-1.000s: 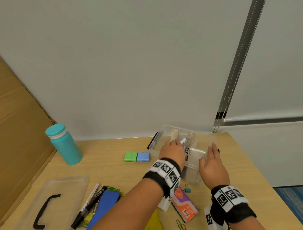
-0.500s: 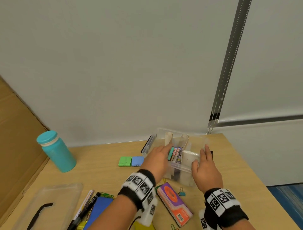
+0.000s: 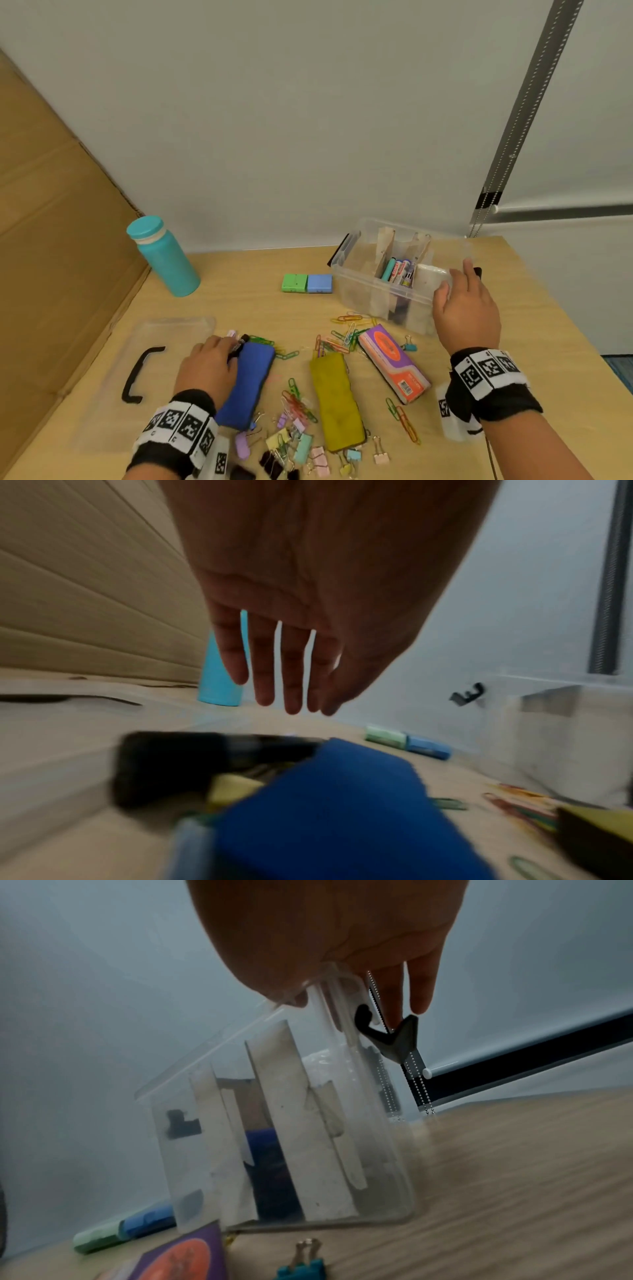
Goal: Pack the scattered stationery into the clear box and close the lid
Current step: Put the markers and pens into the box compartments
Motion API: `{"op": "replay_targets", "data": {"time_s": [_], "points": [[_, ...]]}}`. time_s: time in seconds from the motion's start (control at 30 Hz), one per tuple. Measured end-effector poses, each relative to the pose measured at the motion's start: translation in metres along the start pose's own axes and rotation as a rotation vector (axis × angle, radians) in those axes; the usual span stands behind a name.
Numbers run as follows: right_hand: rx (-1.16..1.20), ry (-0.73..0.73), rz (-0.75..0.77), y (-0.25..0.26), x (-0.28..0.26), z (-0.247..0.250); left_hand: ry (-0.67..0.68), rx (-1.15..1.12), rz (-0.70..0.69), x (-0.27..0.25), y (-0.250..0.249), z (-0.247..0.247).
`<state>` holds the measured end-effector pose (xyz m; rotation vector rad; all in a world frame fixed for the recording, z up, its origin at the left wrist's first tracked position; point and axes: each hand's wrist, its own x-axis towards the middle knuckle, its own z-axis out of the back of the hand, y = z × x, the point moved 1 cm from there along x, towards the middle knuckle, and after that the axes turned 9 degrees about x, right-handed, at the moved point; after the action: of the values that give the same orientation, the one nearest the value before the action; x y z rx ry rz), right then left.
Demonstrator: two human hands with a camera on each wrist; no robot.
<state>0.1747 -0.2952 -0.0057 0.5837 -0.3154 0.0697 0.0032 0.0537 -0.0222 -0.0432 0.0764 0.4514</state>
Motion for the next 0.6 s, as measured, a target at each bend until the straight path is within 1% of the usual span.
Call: {"op": "replay_targets", "data": {"time_s": [0.07, 0.13, 0.2, 0.3, 0.47, 0.53, 0.6], "points": [[0.003, -0.012, -0.016, 0.004, -0.004, 0.001, 0.069, 0.056, 0.068, 0.0, 0.019, -0.002], [-0.008, -0.049, 0.013, 0.011, -0.007, 0.003, 0.135, 0.07, 0.098, 0.002, 0.033, -0.005], [0.0, -0.076, 0.107, 0.024, -0.014, 0.005, 0.187, 0.053, 0.116, 0.004, 0.04, -0.007], [0.056, -0.042, 0.258, 0.052, -0.031, 0.005, 0.214, 0.039, 0.124, 0.007, 0.042, -0.007], [0.141, 0.101, 0.58, 0.102, -0.07, -0.011, 0.263, 0.077, 0.141, 0.012, 0.04, -0.003], [0.154, 0.227, 0.723, 0.122, -0.09, -0.021, 0.282, 0.102, 0.138, 0.015, 0.04, -0.002], [0.14, 0.402, 0.888, 0.139, -0.112, -0.033, 0.3, 0.121, 0.127, 0.017, 0.039, -0.002]]}}
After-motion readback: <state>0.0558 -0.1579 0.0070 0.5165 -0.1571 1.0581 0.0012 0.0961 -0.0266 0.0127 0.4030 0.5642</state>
